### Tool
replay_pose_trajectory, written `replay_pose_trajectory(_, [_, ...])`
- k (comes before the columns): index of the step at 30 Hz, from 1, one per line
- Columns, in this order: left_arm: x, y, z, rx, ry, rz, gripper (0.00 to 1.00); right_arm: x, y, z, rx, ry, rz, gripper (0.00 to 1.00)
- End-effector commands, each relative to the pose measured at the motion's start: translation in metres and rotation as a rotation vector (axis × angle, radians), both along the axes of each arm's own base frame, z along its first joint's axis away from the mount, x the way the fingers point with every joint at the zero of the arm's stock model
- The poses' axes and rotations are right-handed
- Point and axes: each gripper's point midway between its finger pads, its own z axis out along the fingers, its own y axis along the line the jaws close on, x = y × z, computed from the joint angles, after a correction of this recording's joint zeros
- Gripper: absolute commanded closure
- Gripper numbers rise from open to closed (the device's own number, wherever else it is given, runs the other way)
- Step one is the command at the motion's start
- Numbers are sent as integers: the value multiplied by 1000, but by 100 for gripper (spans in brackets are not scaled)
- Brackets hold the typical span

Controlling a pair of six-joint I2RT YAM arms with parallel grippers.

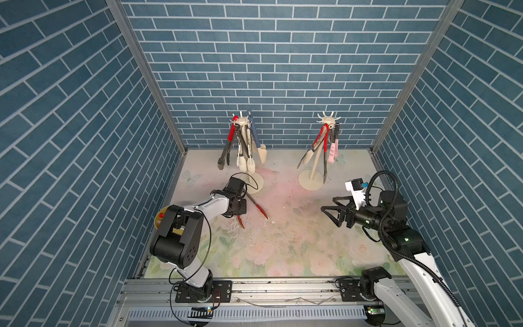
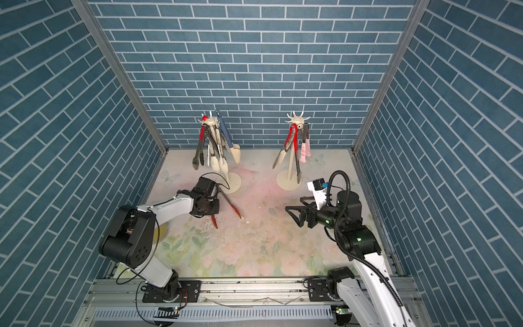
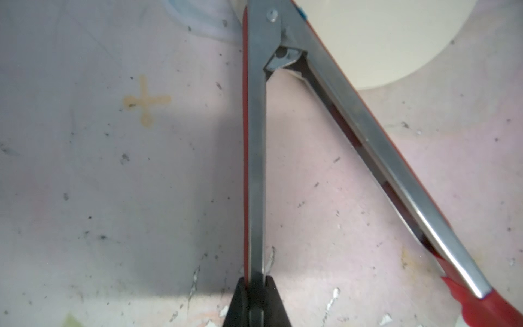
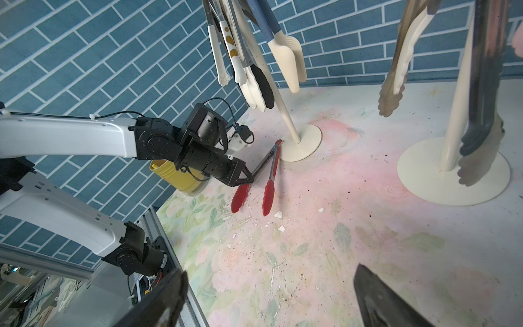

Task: Hang food tongs on kitchen utensil racks
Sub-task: Pick up the food tongs from the center of the board.

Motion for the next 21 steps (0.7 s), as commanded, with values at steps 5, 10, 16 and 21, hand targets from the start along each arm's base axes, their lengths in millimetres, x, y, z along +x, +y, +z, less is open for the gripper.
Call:
replay_pose_trajectory(5, [-12,-10,21,64,-72,-101,95,2,1,0,-22,-23,6,7])
replay_pose_trajectory(10, [-20,-20,25,76,-99,-154,97,5,2,1,-25,-20,8,7])
replay_pose_trajectory(16, [-27,-33,28,63,-155,-220,98,6,2,0,-34,-15,8,7])
replay_pose_trajectory(21, [-31,-48,34,42,-221,-294,99,7,0,0,-46,-17,4,7])
